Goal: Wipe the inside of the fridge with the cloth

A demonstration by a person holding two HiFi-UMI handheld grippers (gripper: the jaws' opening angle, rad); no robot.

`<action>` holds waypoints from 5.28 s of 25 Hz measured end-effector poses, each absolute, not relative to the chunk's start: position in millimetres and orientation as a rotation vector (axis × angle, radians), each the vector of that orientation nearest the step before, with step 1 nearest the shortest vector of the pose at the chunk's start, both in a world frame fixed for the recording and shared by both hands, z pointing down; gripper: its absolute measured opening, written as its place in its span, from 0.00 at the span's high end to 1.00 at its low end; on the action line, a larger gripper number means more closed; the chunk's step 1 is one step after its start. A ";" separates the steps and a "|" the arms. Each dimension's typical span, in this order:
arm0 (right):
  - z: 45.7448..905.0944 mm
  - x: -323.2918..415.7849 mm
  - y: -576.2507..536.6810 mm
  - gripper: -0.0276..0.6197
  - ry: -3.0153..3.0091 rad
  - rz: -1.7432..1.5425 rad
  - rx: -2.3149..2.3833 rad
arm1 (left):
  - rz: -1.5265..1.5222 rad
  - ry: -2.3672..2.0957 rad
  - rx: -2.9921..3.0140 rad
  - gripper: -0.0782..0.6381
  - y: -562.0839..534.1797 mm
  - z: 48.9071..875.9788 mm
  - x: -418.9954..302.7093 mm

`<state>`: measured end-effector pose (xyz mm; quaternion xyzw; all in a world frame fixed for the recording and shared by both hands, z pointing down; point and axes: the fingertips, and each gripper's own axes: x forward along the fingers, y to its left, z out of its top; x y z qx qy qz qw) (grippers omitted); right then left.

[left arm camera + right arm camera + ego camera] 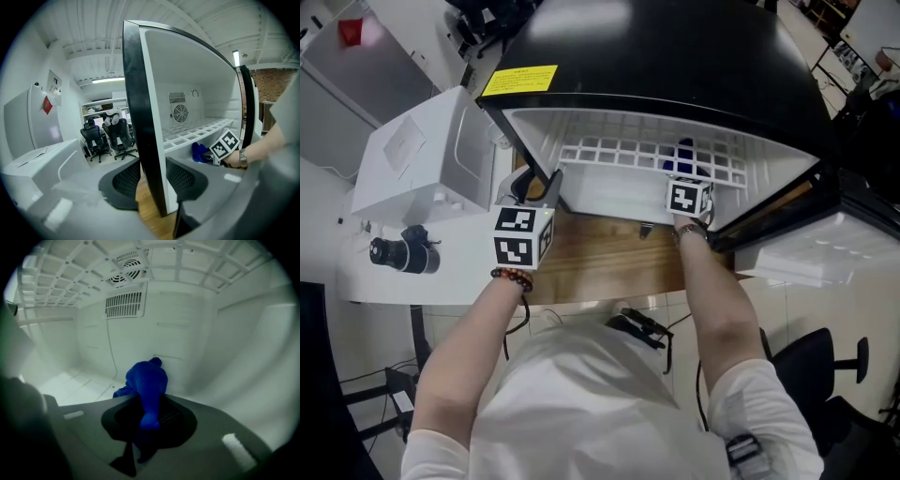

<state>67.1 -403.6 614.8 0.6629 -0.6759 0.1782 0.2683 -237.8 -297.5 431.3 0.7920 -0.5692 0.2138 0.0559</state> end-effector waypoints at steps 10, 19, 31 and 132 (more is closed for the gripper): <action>607.5 81.4 -401.9 0.85 -1.794 0.476 1.855 | 0.631 -1.740 2.387 0.67 -297.9 431.5 -238.0; 576.1 -6.7 -386.0 0.85 -2.134 0.495 1.781 | 0.622 -1.722 2.396 0.67 -296.7 432.4 -237.8; 578.0 -157.9 -340.6 0.85 -2.349 0.535 1.481 | 0.624 -1.691 2.420 0.67 -295.7 431.3 -236.9; 615.7 -131.0 -291.8 0.85 -2.185 0.495 1.443 | 0.601 -1.644 2.441 0.67 -296.4 433.6 -238.3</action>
